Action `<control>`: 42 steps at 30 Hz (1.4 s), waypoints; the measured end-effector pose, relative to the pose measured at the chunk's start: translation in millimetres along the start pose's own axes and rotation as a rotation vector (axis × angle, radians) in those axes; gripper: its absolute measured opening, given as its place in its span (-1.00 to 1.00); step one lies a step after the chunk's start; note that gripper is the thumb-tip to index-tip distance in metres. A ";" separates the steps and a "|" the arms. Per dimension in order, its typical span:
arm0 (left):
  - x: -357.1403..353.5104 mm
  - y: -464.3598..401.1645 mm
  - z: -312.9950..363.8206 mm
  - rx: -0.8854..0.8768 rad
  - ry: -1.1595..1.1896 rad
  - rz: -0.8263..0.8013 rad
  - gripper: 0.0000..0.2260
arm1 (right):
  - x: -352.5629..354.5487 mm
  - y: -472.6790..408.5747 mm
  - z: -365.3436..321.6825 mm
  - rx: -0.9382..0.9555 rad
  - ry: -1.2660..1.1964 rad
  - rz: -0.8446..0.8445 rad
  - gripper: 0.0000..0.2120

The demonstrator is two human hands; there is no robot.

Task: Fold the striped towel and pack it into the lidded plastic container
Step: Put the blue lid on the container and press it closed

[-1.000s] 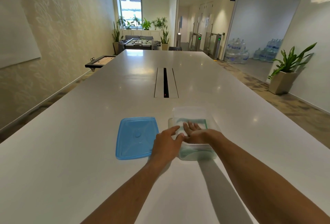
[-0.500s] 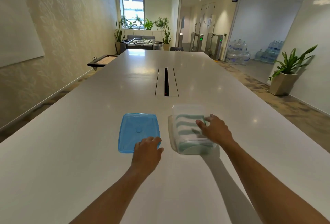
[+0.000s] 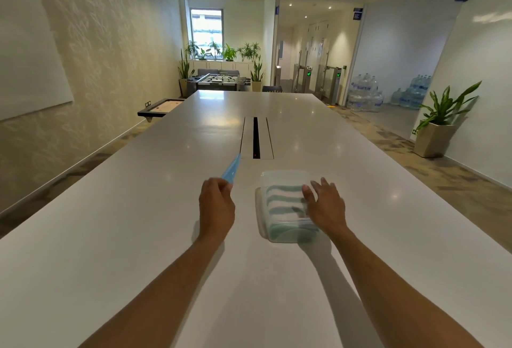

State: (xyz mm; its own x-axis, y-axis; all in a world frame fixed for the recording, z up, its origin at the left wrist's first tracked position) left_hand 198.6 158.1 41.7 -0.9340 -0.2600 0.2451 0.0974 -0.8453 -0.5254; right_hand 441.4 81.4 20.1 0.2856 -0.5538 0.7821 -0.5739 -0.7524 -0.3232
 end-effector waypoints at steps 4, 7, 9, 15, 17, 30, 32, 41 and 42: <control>11.6 -7.8 41.8 0.034 0.347 0.092 -0.91 | 15.9 9.8 -32.7 0.077 -0.209 0.131 -0.36; 4.4 -7.7 64.5 0.236 0.705 0.084 -0.87 | 22.2 11.8 -54.8 0.004 -0.460 0.083 -0.40; -4.9 -3.0 76.0 0.381 0.855 0.072 -0.85 | 26.0 7.8 -65.3 -0.139 -0.725 -0.017 -0.44; -20.8 33.0 78.1 0.440 0.725 -0.052 -0.87 | 41.3 -7.6 -54.6 -0.339 -0.946 0.138 -0.63; -21.7 38.5 70.0 0.294 0.445 -0.101 -0.84 | 48.9 -11.8 -38.5 -0.291 -0.796 0.199 -0.62; -51.4 59.2 23.0 0.128 -0.119 -0.221 -0.74 | 15.3 -6.8 14.5 -0.183 -0.298 0.136 -0.66; -53.7 58.6 18.4 0.139 -0.109 -0.230 -0.73 | 8.0 -8.5 17.4 -0.199 -0.295 0.103 -0.67; -61.5 56.1 -2.0 0.317 0.070 -0.211 -0.86 | -3.2 -13.2 26.0 -0.189 -0.303 0.079 -0.69; -61.8 56.1 -3.5 0.329 0.085 -0.209 -0.88 | -3.8 -13.3 26.7 -0.182 -0.306 0.080 -0.70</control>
State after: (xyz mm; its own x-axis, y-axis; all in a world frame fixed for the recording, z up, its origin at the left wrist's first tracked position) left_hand 260.6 128.4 -5.7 -0.9690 -0.0388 0.2439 -0.0056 -0.9838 -0.1789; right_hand 468.5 84.0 7.2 0.4346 -0.7104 0.5535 -0.7233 -0.6415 -0.2554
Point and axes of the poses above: each hand's wrist, its own y-axis away from the middle knuckle, its own x-axis out of the back of the hand, z = x × y, the point moved 3 cm from there along -y, towards the middle knuckle, and after that the axes turned 5 degrees about z, right-handed, at the moved point
